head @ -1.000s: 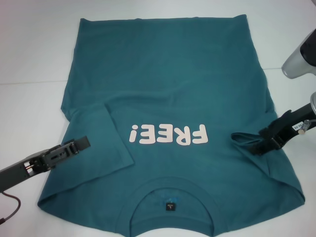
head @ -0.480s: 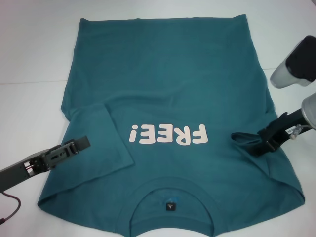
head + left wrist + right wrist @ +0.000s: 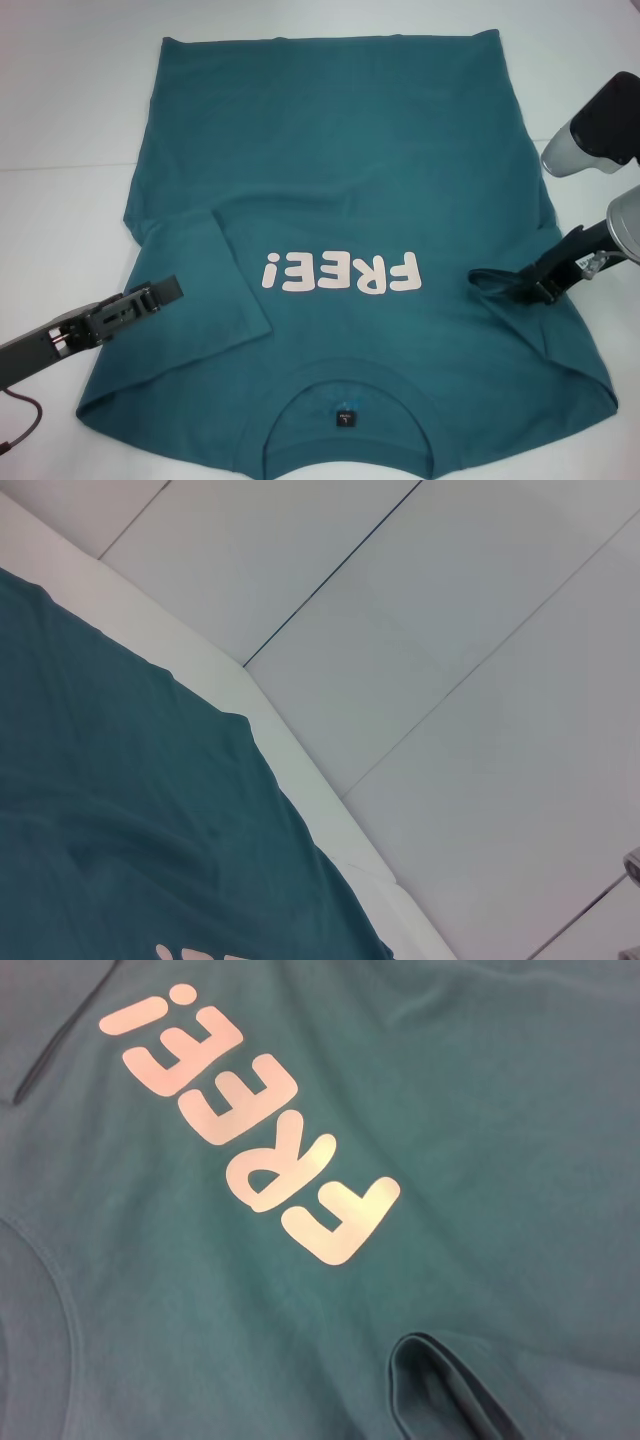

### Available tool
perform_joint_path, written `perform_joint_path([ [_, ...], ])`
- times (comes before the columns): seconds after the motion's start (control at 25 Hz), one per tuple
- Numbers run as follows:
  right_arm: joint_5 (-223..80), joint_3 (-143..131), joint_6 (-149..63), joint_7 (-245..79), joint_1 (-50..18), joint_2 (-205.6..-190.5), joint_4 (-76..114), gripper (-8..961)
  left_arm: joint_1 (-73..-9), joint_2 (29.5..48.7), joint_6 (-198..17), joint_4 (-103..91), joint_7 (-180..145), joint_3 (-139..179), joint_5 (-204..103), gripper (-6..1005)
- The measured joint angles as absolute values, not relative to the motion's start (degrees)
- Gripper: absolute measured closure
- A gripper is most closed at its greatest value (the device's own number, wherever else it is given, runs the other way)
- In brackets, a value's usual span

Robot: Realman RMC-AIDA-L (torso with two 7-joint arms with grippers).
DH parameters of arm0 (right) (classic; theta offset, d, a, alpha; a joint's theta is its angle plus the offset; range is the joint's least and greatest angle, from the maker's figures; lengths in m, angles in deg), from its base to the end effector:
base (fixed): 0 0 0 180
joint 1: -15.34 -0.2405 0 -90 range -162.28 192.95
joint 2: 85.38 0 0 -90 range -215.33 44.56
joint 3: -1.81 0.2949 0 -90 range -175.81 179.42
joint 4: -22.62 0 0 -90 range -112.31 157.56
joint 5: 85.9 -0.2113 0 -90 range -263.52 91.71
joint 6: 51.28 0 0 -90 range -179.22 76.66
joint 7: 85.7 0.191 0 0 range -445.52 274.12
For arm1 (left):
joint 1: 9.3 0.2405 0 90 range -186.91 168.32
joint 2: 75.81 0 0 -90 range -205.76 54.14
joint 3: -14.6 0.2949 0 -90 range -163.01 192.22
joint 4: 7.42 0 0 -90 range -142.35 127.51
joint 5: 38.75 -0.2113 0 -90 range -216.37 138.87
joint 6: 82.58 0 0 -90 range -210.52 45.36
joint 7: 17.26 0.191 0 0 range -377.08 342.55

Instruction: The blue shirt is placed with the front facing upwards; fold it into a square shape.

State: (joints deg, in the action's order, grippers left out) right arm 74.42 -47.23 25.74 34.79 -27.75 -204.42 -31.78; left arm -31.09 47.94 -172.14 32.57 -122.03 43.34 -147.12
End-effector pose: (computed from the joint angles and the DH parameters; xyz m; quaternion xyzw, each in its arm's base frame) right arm 0.2992 0.4444 -0.0250 -0.9071 0.3146 -0.1529 0.2340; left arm -0.3043 0.3397 -0.0418 -0.7741 -0.4843 -0.3807 0.1458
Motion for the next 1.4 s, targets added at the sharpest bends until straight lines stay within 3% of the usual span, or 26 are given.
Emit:
perform_joint_path([
  [0.32, 76.05, -47.28, 25.97, 34.97, -27.73, -204.63, -31.76, 690, -31.09, 47.94, -172.14, 32.57, -122.03, 43.34, -147.12, 233],
  [0.52, 76.14, -47.11, 25.84, 35.15, -27.73, -204.68, -31.74, 893, -31.09, 47.94, -172.14, 32.54, -122.03, 43.34, -147.12, 233],
  [0.64, 76.08, -46.97, 26.04, 35.88, -27.73, -204.52, -31.76, 954, -31.09, 47.94, -172.14, 32.51, -122.03, 43.34, -147.12, 234],
  [1.12, 69.39, -46.54, 32.34, 38.52, -28.76, -203.93, -33.23, 950, -31.09, 47.94, -172.14, 32.48, -122.03, 43.34, -147.12, 233],
  [1.4, 67.55, -47.0, 32.33, 40.83, -30.1, -204.74, -32.35, 947, -31.09, 47.94, -172.14, 32.48, -122.03, 43.34, -147.06, 234],
])
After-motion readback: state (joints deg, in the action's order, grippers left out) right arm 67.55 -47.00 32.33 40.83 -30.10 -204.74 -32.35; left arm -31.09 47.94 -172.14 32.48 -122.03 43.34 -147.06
